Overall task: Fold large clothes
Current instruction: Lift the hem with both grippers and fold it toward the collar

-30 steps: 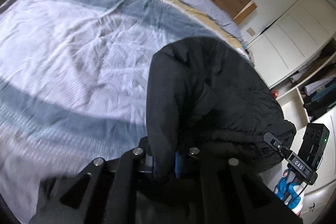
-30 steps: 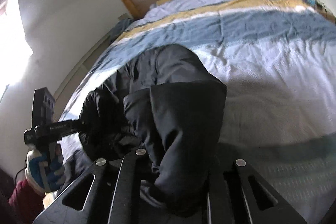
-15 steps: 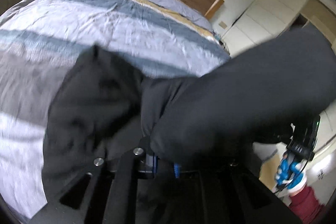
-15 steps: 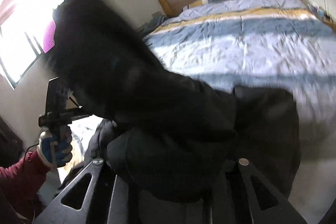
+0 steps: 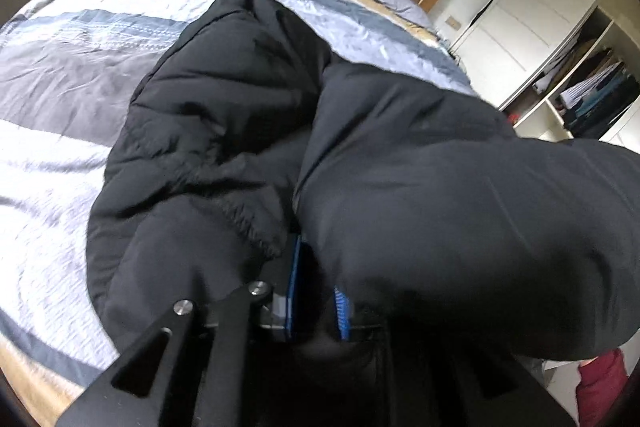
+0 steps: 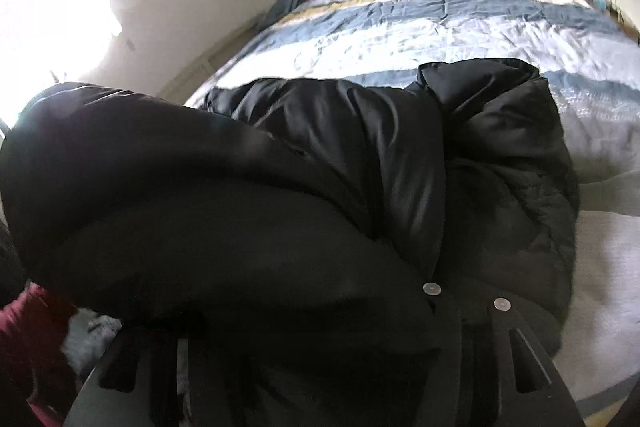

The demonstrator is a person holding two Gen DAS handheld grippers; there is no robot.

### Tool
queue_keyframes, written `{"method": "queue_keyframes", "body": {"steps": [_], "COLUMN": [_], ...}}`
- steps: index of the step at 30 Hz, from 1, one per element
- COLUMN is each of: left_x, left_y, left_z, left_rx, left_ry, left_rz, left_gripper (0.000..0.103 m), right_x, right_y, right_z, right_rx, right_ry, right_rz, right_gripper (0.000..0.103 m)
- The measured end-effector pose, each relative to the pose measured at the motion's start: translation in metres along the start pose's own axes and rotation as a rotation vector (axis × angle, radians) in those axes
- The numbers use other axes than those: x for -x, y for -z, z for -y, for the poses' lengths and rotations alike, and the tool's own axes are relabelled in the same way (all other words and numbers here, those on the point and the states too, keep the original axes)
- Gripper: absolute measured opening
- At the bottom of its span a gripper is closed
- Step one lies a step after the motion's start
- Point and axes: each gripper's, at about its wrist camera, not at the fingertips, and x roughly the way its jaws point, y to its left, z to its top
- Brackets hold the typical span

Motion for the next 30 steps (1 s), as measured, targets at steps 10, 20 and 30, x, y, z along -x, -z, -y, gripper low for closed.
{"method": "queue_keyframes", "body": {"steps": [10, 20, 30], "left_x": [0.058, 0.118, 0.074], "left_y": [0.044, -0.002, -0.035], "left_z": [0.018, 0.038, 0.095], "left_rx": [-0.113, -0.09, -0.162], "left_ry": [-0.059, -0.022, 0.004], "left_rz": [-0.058, 0.078, 0.055], "left_gripper": [0.015, 0.041, 0.042], "right_x": [0.037, 0.08, 0.039], "right_y": [0.033, 0.025, -0.043], "right_z": [-0.006, -0.014, -0.076], "right_rx": [0.024, 0.045, 0.155], "right_ry": [0.089, 0.131, 0.049], "right_rz": [-0.07, -0.031, 0.028], "right_gripper": [0.066, 0.066, 0.069]}}
